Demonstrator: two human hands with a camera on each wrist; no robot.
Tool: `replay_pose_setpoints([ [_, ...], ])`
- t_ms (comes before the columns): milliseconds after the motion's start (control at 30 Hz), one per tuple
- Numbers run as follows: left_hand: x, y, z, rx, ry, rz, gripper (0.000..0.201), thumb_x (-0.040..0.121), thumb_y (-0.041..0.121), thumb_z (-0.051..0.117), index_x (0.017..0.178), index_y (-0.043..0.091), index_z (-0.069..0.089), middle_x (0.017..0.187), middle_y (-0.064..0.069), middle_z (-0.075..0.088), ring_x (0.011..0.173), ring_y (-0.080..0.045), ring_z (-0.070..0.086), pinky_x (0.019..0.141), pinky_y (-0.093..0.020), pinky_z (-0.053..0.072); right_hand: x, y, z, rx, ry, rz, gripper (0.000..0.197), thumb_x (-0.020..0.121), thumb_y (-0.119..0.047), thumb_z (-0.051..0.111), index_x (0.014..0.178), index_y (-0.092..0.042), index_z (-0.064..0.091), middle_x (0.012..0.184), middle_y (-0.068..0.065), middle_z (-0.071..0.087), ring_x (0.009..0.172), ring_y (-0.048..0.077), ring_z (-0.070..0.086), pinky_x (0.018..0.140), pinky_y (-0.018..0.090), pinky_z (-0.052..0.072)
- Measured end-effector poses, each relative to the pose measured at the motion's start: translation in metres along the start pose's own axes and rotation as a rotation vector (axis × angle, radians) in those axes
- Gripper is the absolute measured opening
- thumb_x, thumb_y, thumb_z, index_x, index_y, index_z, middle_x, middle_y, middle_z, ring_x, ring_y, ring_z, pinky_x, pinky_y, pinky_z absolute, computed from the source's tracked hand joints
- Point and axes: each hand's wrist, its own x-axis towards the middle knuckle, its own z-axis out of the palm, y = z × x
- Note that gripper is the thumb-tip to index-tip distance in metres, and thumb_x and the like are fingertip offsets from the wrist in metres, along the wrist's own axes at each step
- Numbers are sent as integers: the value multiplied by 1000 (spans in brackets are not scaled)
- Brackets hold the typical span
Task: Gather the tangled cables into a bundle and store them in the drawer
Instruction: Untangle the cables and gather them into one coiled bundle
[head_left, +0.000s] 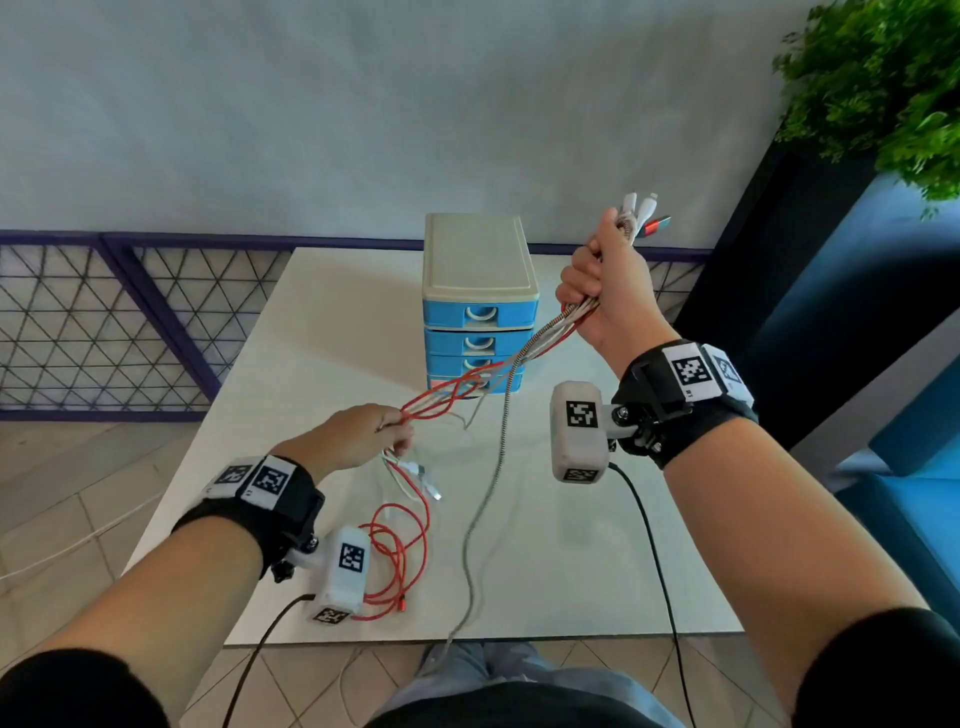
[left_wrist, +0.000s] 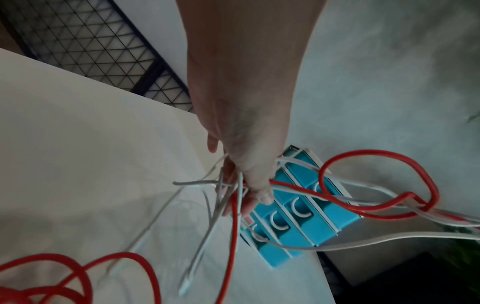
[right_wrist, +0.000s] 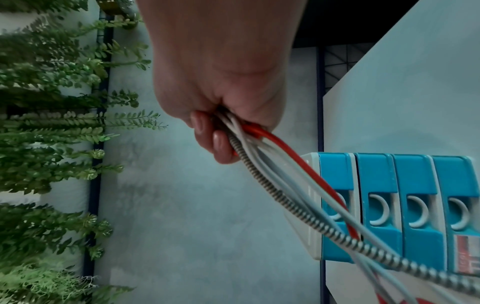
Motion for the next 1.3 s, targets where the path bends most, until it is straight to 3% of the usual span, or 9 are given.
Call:
replay_pose_setpoints([
  [233, 11, 11, -37, 250, 90, -159, 43, 97, 51, 32, 129, 32, 54, 127, -2, 61, 127, -28, 49, 113, -46, 20, -1, -1, 9, -20, 39, -146, 42, 99, -42, 45, 66, -18, 35, 46, -5, 27, 33, 8, 23, 37, 20, 23],
  [333, 12, 24, -49, 23, 211, -5, 29, 93, 40, 53, 113, 22, 66, 108, -3, 69, 108, -24, 61, 96, -38, 43, 0, -1, 11, -57, 75, -200, 42, 99, -42, 45, 67, -17, 33, 49, -3, 27, 34, 9, 24, 38, 20, 24],
  [467, 7, 54, -47, -322, 297, 200, 11, 90, 9, 61, 97, 11, 69, 96, 0, 71, 87, 2, 63, 79, -5, 43, 2, 7, 10, -72, 123, -216, 44, 99, -40, 45, 65, -17, 31, 47, -4, 28, 34, 10, 25, 38, 20, 26],
  [533, 8, 66, -42, -435, 310, 205, 9, 92, 5, 57, 89, 10, 65, 88, 1, 69, 76, 8, 62, 74, -2, 42, 2, 13, 11, -69, 129, -194, 43, 100, -39, 45, 66, -17, 30, 45, -5, 28, 34, 9, 25, 38, 20, 27],
  [733, 9, 83, -16, -421, 289, 181, 16, 94, 17, 54, 80, 17, 62, 67, -2, 63, 56, -6, 58, 62, -29, 51, 0, 19, 15, -51, 126, -156, 41, 99, -38, 46, 68, -17, 31, 46, -5, 27, 35, 9, 25, 38, 20, 28],
  [833, 10, 82, 13, -244, 171, 190, 22, 95, 18, 50, 95, 11, 71, 88, -1, 73, 79, -11, 66, 71, -30, 52, 0, 16, 17, -24, 116, -158, 42, 99, -38, 46, 67, -18, 30, 45, -5, 26, 35, 9, 25, 38, 19, 28],
  [933, 17, 81, 34, -128, 281, 154, 27, 98, 16, 45, 115, 11, 65, 105, 0, 66, 98, -14, 59, 79, -19, 40, -2, 18, 20, -9, 86, -122, 41, 99, -39, 46, 67, -18, 31, 45, -5, 27, 34, 8, 25, 37, 19, 28],
  [1100, 28, 110, 30, -538, 220, 131, 20, 99, 16, 44, 113, 11, 59, 107, 1, 60, 102, -11, 55, 74, -6, 39, -6, 25, 23, -26, 60, -37, 38, 99, -38, 47, 69, -18, 37, 45, -5, 27, 33, 8, 25, 35, 19, 28],
  [1300, 54, 111, 28, -753, 346, 9, 12, 88, 23, 61, 93, 13, 58, 97, -11, 65, 96, -31, 62, 91, -39, 50, -10, 32, 23, -24, 14, 39, 39, 99, -38, 48, 68, -20, 33, 44, -7, 26, 34, 7, 23, 36, 19, 26],
])
